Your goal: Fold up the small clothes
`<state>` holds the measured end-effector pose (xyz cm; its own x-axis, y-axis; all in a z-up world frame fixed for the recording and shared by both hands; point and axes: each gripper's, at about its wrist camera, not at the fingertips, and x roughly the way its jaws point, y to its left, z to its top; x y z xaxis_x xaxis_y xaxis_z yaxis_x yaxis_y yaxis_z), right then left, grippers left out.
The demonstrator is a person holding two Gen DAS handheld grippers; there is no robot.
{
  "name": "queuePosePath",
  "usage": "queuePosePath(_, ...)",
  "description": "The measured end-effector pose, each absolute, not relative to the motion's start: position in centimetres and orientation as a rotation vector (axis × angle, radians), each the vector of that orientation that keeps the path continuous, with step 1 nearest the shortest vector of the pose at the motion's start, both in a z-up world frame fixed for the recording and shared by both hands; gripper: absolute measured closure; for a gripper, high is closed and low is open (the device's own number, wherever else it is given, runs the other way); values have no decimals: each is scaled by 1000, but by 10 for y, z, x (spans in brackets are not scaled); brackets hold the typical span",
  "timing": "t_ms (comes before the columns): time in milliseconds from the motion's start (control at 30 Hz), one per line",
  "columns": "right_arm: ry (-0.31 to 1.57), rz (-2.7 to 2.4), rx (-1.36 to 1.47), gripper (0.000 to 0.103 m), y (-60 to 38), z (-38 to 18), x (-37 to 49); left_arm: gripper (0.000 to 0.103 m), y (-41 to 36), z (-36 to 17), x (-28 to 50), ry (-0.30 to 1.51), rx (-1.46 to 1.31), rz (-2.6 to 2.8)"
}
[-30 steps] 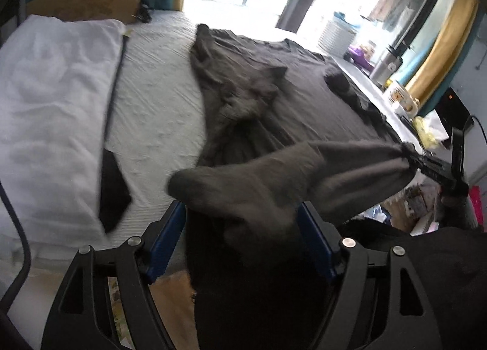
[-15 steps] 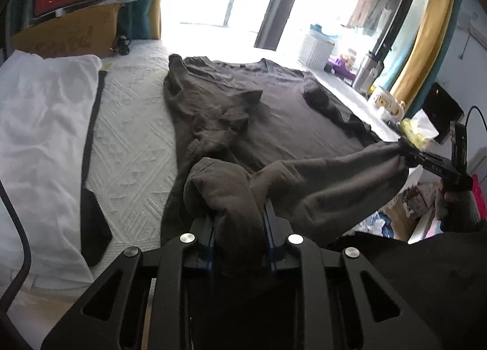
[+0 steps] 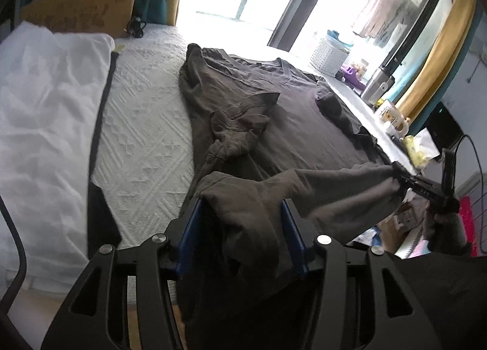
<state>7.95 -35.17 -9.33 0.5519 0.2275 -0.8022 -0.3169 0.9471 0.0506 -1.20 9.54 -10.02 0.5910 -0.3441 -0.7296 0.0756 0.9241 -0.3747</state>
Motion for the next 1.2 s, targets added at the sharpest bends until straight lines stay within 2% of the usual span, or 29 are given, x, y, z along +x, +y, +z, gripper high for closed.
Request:
queuePosePath(200,924,314,-85,80,-354,-92,85,53,85,-114,-8,955,-302,-255)
queuePosePath(400,916,338,-72,80,-352,-95,88,84,77,-108,-9,908,-253,-252)
queuePosePath(500,896,341,-89,81,-351,-101,87,92,72,-106,-7,884,-255,-243)
queuePosePath(567,890,344,-101,85,-349,-101,86,93,66,-101,-7,860,-237,-236)
queuePosePath(833,801,324,-134,87,-347,-72,79,93,50,-69,-10,747,-150,-224)
queuePosePath(867,788,321,-137,91,-347,-68,79,93,49,-66,-10,735,-143,-222)
queuePosePath(1200,715,314,-143,93,-352,-40,84,93,43,-39,-13,630,-70,-186)
